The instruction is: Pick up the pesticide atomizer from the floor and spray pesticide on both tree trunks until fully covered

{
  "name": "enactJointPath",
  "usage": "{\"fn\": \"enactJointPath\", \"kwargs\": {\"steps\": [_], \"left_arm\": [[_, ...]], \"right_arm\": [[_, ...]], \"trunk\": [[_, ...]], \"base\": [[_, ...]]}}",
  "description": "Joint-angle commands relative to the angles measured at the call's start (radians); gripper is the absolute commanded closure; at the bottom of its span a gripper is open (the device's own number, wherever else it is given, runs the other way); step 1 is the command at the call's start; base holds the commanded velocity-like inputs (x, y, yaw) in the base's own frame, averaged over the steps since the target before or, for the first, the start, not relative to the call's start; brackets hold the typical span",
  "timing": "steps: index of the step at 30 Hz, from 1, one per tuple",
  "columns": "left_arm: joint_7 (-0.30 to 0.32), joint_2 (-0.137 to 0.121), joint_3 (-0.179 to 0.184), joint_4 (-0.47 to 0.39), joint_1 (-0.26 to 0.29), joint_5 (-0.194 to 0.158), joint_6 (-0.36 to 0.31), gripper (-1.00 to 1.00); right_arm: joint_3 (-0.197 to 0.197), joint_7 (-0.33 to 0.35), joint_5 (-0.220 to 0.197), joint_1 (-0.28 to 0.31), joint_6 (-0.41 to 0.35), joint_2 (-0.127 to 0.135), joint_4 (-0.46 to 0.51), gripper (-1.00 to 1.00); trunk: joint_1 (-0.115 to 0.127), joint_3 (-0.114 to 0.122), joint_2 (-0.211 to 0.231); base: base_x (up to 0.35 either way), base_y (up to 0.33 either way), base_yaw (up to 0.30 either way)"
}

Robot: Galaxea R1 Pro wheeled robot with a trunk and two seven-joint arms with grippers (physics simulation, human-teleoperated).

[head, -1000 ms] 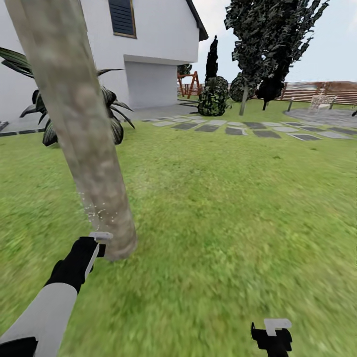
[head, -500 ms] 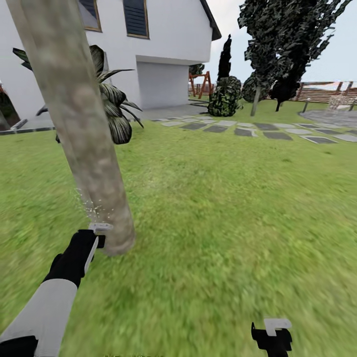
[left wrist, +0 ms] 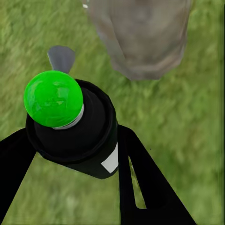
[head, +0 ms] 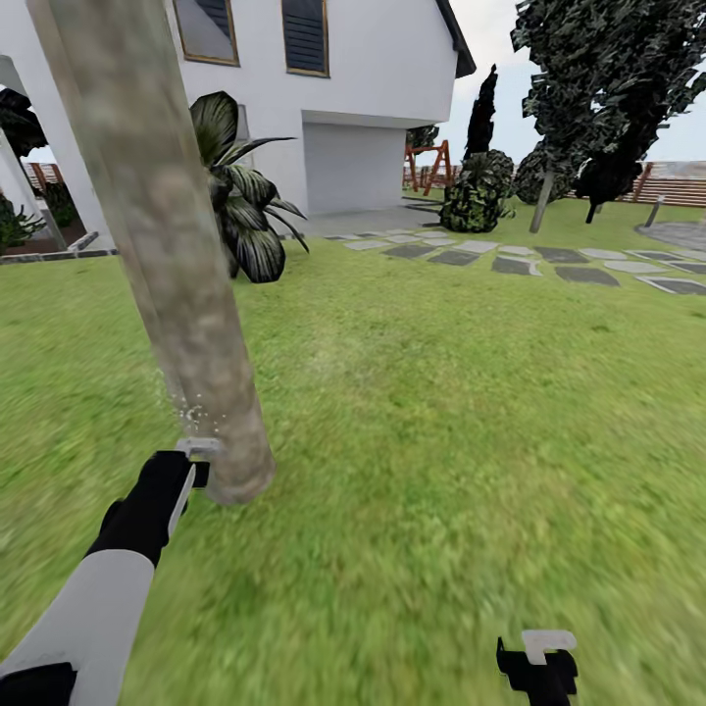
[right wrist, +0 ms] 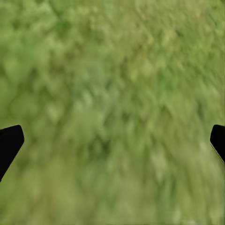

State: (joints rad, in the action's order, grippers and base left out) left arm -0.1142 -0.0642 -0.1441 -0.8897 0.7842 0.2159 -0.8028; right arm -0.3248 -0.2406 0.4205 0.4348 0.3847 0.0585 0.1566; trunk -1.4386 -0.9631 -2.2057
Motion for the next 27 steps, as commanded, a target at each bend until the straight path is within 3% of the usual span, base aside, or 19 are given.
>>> {"fn": "enactJointPath", "kwargs": {"steps": [1,11,21,27], "left_arm": [[-0.001,0.000,0.000,-0.003,0.001,0.001,-0.005,1.00],[-0.001,0.000,-0.001,-0.004,-0.002,0.003,-0.004,1.00],[-0.001,-0.001,-0.002,-0.005,-0.014,0.000,-0.003,1.00],[-0.001,0.000,0.000,-0.005,-0.013,-0.001,-0.003,1.00]], "right_arm": [[-0.007,-0.003,0.011,0.001,0.003,0.000,-0.002,-1.00],[-0.007,-0.003,0.011,0.001,0.003,0.000,-0.002,-1.00],[-0.007,-0.003,0.011,0.001,0.003,0.000,-0.002,-1.00],[-0.007,-0.003,0.011,0.001,0.003,0.000,-0.002,-1.00]], "trunk": [[0.000,-0.001,0.000],[0.000,-0.001,0.000],[0.000,-0.001,0.000],[0.000,-0.001,0.000]], "base": [[0.307,-0.083,0.003],[0.320,-0.009,0.077],[0.033,-0.003,0.274],[0.189,-0.155,0.067]]}}
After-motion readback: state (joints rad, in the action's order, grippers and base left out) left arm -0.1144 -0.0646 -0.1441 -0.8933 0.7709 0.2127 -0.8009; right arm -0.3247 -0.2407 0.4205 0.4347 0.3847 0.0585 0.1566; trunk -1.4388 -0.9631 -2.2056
